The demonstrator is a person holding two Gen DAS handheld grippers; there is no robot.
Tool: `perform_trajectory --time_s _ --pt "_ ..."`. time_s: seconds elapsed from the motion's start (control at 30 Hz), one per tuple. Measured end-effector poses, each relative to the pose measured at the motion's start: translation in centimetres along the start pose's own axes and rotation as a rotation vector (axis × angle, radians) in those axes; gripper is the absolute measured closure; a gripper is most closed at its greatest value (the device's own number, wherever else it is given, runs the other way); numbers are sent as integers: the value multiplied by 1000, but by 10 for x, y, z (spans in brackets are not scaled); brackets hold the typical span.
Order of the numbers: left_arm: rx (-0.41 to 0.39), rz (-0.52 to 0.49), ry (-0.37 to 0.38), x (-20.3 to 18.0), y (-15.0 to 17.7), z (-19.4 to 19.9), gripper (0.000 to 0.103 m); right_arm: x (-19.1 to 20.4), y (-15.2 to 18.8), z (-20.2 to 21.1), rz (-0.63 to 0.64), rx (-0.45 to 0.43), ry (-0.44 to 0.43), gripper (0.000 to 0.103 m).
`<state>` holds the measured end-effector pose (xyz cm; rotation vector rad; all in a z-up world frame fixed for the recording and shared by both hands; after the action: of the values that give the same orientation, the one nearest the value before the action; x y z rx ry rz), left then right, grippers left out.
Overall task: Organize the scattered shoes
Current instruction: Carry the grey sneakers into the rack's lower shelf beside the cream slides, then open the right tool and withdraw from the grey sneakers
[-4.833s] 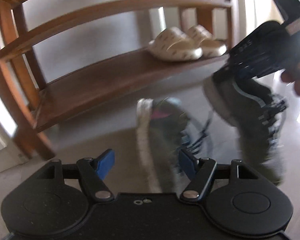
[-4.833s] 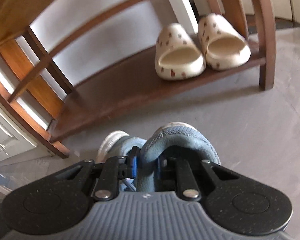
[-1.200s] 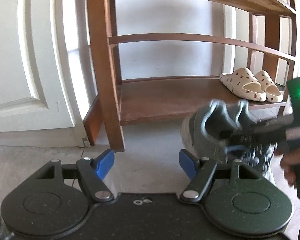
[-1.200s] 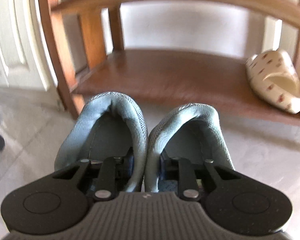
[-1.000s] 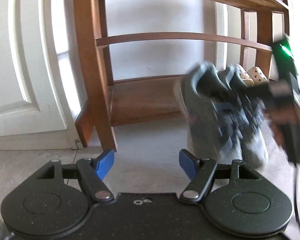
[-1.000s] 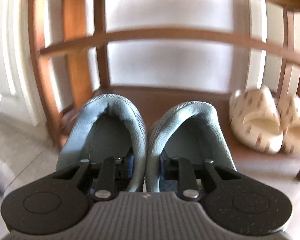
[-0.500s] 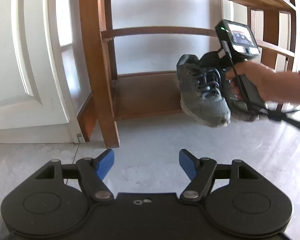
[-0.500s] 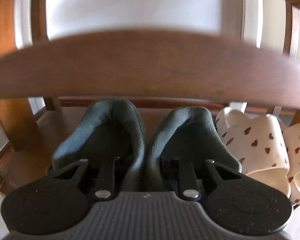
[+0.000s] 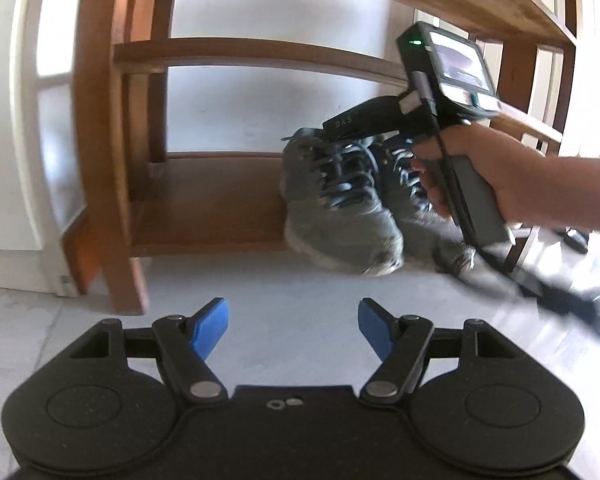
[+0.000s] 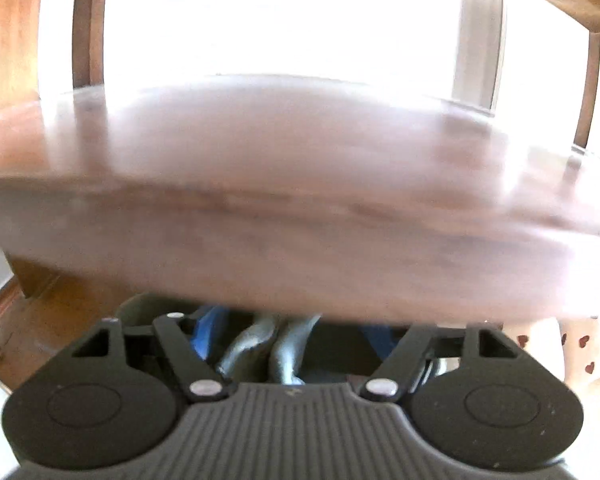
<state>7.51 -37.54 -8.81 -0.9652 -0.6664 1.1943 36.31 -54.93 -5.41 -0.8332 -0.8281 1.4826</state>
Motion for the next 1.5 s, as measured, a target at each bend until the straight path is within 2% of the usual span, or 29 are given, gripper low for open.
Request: perform_trajectory --time_s 0.2,0.3,0.33,0.37,0.4,0.43,0.47,0.53,0.57,0.6,0.67,0.77,0.97,1.0,1.07,1.17,1.23,1.3,1.37,1.43,1.5 --pt "-16 38 43 -5 2 5 32 -21 9 55 -23 -93 -58 26" --pt "-13 16 91 -14 1 4 34 -37 32 103 -20 -137 -91 27" --pt "-11 6 103 -17 0 2 35 -40 45 121 -8 -141 -101 31" --pt "-8 -4 122 -22 -1 0 36 -41 58 133 8 -135 -99 53" --pt "-1 -13 133 -26 -2 -3 38 -39 70 143 26 -123 -91 65" --pt "6 -23 145 -31 -3 -7 40 -41 86 150 44 -101 -74 77" --pt "12 -32 156 -36 -4 -11 42 -39 94 152 50 -83 -66 77" --pt "38 -31 174 -41 -5 -22 45 -39 111 153 35 -15 -84 78" --pt "48 -29 178 -43 -6 -27 66 -38 118 153 32 9 -90 78" --pt "57 -26 182 -46 -7 -31 77 -36 125 149 26 37 -100 78" --pt "75 -22 189 -50 -8 -41 76 -35 136 143 20 85 -118 78" --pt "102 -15 201 -56 -11 -55 75 -29 145 136 27 112 -127 78" --pt "103 -60 126 -53 -31 -95 75 -26 122 108 39 121 -138 77" --pt "106 -89 90 -49 -35 -106 70 -26 118 102 41 123 -130 77" --pt "136 -99 47 -43 -38 -120 70 -28 106 80 31 128 -99 74" --pt "121 -61 68 -33 -38 -106 66 -37 94 57 -29 122 -86 71" --pt "95 -68 103 -25 -26 -77 65 -41 96 65 -85 121 -129 70" --pt "92 -80 108 -21 -12 -57 64 -36 108 78 -82 132 -162 59" --pt "99 -77 79 -5 13 -25 64 -25 134 98 -53 166 -199 56" --pt "107 -49 33 11 28 -3 63 -4 170 117 -38 237 -250 50" --pt "140 39 -50 42 49 26 62 19 190 127 -21 281 -297 44"
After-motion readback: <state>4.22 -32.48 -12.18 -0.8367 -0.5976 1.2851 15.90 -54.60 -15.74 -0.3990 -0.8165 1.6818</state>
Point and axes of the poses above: each gripper's, at about its wrist camera, not at the fingertips, and z roughly against the way its jaws point, x to its left, y to its underside, the point moved 6 cm from there along -z, roughly the way its jaws point
